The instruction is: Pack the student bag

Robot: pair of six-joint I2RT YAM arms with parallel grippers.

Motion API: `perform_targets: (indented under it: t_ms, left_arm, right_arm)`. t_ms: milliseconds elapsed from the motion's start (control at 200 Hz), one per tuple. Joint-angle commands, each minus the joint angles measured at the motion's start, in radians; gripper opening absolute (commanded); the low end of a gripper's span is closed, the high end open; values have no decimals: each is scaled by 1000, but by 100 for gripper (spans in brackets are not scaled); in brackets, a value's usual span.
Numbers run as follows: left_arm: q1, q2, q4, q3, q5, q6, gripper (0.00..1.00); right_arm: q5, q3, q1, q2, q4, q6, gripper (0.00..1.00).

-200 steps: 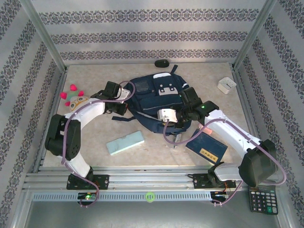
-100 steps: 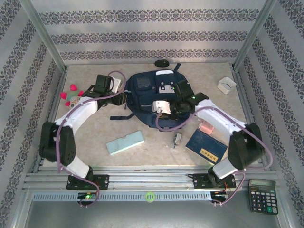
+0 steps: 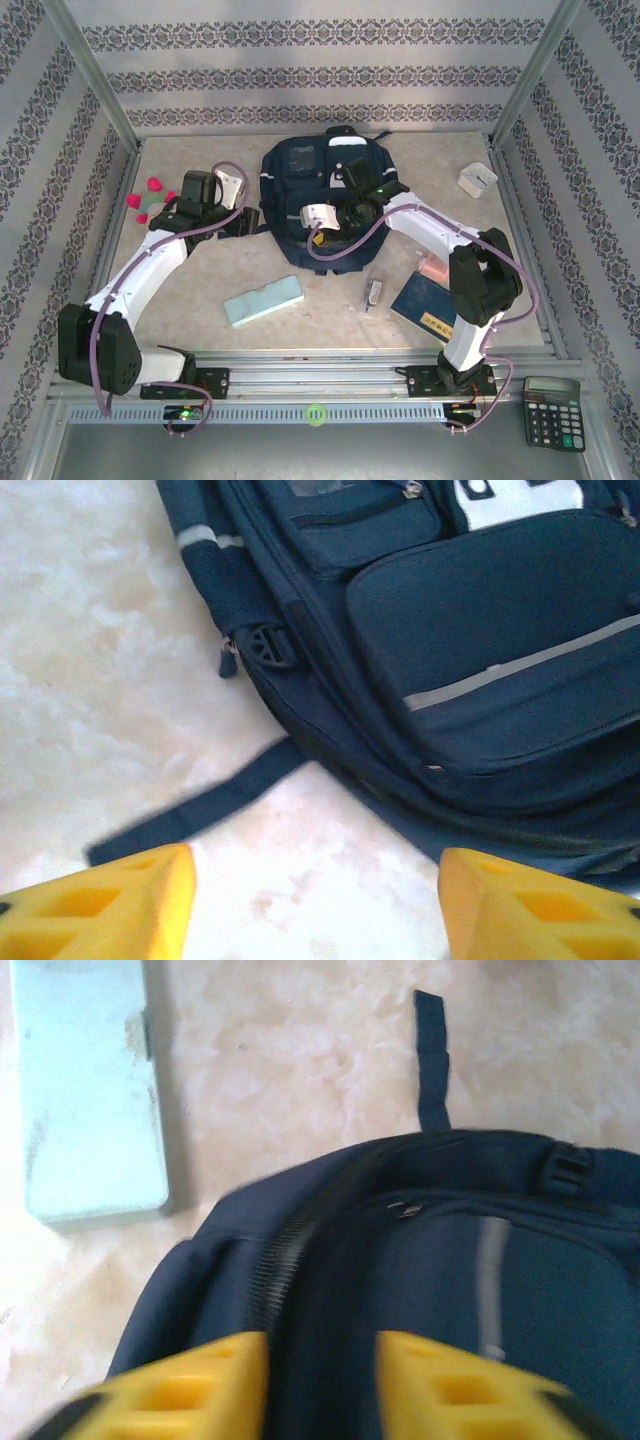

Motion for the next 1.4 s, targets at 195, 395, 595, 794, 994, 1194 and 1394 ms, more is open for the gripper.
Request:
perform_targets:
  t_ms: [195, 395, 595, 794, 994, 1194, 1394]
  left_arm:
    - [12, -54, -116, 59, -25, -161, 75]
    - [-25, -60, 55, -18, 141, -79, 74]
    - [-101, 31, 92, 25, 181, 16, 74]
    - [-224, 93, 128, 18, 122, -70, 73]
    - [-272, 129, 191, -8, 69, -179, 73]
    - [-278, 154, 178, 23, 29, -194, 73]
    - [-278, 177, 205, 28, 35, -203, 73]
  right_arm:
    - [89, -131, 35, -273, 17, 906, 67]
    - [214, -300, -18, -430, 51, 1374, 67]
    - [247, -452, -256, -587, -70, 1624, 68]
    - [385, -586, -507, -754, -311, 1733, 77]
    - [344, -725, -864, -848, -339, 1779, 83]
    - [406, -809, -1068, -848, -279, 1781, 84]
    - [423, -912, -1006, -844, -160, 1889, 83]
